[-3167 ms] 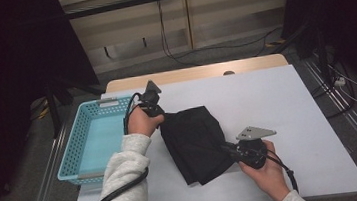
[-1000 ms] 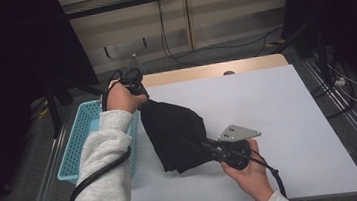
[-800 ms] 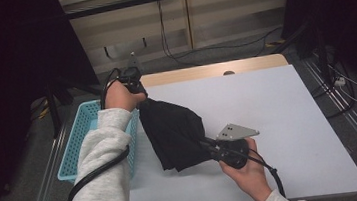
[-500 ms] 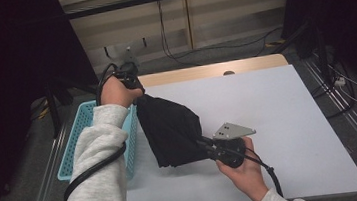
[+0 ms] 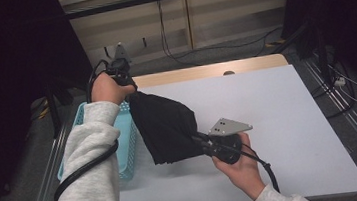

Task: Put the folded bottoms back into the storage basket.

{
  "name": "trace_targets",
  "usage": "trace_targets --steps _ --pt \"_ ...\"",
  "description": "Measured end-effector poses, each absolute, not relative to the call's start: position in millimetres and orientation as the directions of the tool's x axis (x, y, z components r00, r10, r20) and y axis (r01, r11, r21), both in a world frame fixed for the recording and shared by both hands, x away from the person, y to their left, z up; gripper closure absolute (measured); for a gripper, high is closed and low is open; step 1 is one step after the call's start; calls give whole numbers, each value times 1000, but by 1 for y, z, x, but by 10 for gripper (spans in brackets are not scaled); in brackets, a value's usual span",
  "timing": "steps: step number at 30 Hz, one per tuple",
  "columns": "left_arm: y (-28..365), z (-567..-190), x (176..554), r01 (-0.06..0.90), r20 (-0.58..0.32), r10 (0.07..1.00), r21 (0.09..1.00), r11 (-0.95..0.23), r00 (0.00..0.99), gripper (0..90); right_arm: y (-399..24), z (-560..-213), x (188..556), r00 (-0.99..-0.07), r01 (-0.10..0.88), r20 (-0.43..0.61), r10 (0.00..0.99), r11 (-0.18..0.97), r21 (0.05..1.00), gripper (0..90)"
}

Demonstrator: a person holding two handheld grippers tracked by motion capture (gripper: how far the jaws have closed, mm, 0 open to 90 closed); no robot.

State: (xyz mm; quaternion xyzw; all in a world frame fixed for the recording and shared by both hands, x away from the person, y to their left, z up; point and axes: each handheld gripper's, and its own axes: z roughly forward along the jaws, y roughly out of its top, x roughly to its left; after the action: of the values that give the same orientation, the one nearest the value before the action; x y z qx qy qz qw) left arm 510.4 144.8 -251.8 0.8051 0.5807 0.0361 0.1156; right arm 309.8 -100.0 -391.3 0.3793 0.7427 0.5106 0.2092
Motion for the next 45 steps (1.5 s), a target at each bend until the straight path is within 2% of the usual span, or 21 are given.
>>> trace_targets --steps 14,30,45 --pt "149 -235 513 933 -52 952 225 -282 301 809 -89 -381 311 -638 321 68 767 185 929 818" --pt "161 -226 516 937 -71 957 235 -259 283 811 -86 -369 317 -636 312 72 768 171 935 818" --pt "174 -209 514 937 -64 961 250 -246 270 811 -65 -365 317 -659 295 69 749 173 940 818"
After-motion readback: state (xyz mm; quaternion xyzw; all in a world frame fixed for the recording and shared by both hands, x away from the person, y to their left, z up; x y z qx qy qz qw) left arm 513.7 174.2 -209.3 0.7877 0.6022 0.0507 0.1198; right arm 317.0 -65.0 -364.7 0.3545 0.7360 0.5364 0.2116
